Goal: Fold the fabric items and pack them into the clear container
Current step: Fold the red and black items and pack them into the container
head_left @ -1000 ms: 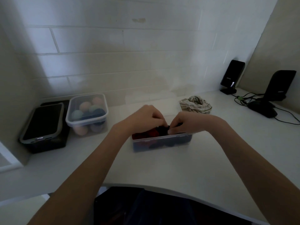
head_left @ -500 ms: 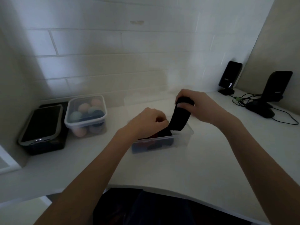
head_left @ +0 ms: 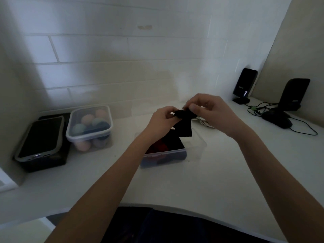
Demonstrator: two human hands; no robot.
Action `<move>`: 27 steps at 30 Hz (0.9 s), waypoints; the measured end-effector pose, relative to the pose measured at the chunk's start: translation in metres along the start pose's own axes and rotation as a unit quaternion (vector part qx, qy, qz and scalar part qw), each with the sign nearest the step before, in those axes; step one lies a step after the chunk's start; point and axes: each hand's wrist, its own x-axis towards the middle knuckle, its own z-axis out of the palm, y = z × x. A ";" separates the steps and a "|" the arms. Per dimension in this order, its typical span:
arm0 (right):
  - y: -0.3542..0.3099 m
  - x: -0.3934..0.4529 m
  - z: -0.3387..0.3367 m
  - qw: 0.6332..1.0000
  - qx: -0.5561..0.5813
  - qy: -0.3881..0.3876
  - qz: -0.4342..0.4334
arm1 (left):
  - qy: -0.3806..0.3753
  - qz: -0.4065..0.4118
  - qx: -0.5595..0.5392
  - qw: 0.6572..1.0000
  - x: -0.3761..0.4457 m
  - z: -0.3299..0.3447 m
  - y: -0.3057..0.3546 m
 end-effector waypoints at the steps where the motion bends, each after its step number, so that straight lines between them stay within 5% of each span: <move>1: 0.003 -0.001 0.002 1.000 0.007 -0.001 0.009 | -0.003 -0.005 -0.003 1.000 0.001 0.000 -0.001; 7: 0.027 -0.001 0.013 0.994 -0.066 0.069 0.054 | -0.010 0.002 -0.006 1.000 0.000 -0.001 0.002; 10: 0.029 0.003 0.012 0.992 -0.084 0.044 0.086 | -0.006 0.006 -0.010 1.000 0.001 -0.002 0.002; 17: 0.031 0.002 0.013 0.993 -0.048 0.058 0.087 | -0.056 -0.041 -0.071 0.995 0.005 0.000 0.010; 20: 0.032 0.000 0.013 0.992 0.006 0.071 0.102 | -0.089 -0.008 -0.001 0.996 0.005 -0.001 0.007; 27: 0.025 -0.001 0.008 0.993 0.036 0.032 0.104 | -0.048 0.033 0.005 0.998 0.007 0.000 0.006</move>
